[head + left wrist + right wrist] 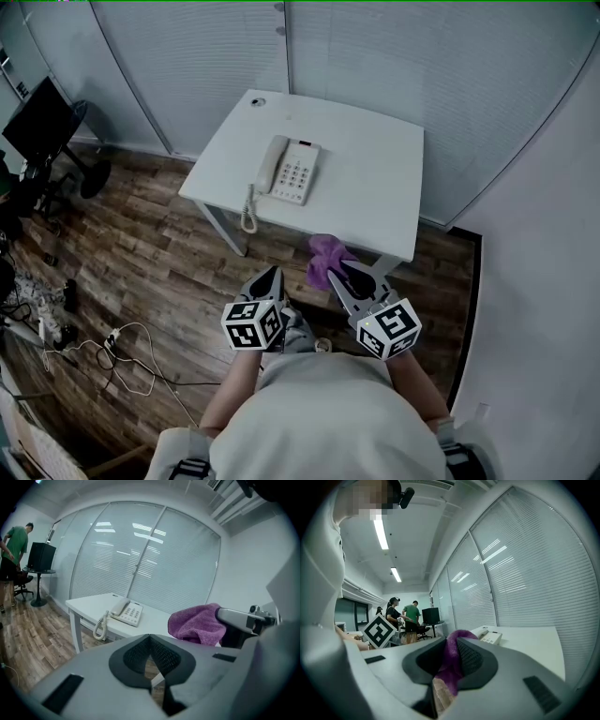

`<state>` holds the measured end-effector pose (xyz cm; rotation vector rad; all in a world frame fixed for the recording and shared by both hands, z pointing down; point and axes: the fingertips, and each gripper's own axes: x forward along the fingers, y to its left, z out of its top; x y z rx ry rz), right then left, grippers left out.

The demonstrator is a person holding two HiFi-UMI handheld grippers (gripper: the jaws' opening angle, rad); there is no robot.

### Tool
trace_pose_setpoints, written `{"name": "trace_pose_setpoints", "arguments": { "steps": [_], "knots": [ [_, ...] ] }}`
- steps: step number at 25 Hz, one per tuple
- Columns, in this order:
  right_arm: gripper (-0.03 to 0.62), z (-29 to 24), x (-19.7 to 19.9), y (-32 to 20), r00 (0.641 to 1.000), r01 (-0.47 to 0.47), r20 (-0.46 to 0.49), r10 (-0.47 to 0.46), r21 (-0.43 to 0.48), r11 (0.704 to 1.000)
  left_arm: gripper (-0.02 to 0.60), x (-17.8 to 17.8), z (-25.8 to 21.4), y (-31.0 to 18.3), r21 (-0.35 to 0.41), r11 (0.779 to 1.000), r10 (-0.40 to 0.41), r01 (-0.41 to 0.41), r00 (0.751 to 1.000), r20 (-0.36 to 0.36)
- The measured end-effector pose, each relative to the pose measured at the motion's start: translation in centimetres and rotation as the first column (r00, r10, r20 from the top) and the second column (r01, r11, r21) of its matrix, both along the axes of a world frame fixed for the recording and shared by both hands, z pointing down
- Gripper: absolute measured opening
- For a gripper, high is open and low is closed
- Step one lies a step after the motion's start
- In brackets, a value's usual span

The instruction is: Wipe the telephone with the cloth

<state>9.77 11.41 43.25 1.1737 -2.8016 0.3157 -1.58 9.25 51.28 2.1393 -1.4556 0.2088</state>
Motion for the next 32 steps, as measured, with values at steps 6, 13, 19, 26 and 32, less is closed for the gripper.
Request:
{"name": "trace_pose_setpoints", "arguments": {
  "steps": [6, 13, 19, 26, 32],
  "knots": [
    [0.080, -0.2, 0.3, 0.3, 1.000, -0.014, 0.024, 0.015, -0.011, 1.000, 0.021, 0.2, -0.6, 0.3, 0.009, 1.000, 0.008, -0.008, 1.000, 0.003],
    [0.080, 0.0, 0.7, 0.0, 0.999, -0.029, 0.038, 0.030, -0.003, 1.000, 0.021, 0.2, -0.4, -0.1, 0.012, 1.000, 0.006, -0.006, 1.000, 0.013],
    [0.080, 0.0, 0.7, 0.0, 0.999, -0.026, 0.036, 0.026, -0.002, 1.000, 0.021, 0.4, -0.2, 0.1, 0.005, 1.000, 0.014, -0.014, 1.000, 0.018],
    [0.078, -0.2, 0.7, -0.5, 0.999, -0.018, 0.038, 0.018, 0.006, 1.000, 0.021, 0.6, -0.3, -0.4, 0.008, 1.000, 0.011, -0.011, 1.000, 0.015],
    [0.080, -0.2, 0.5, -0.8, 0.999, -0.012, 0.034, 0.012, 0.005, 1.000, 0.020, 0.5, -0.4, -0.7, 0.007, 1.000, 0.013, -0.013, 1.000, 0.016]
  ]
}}
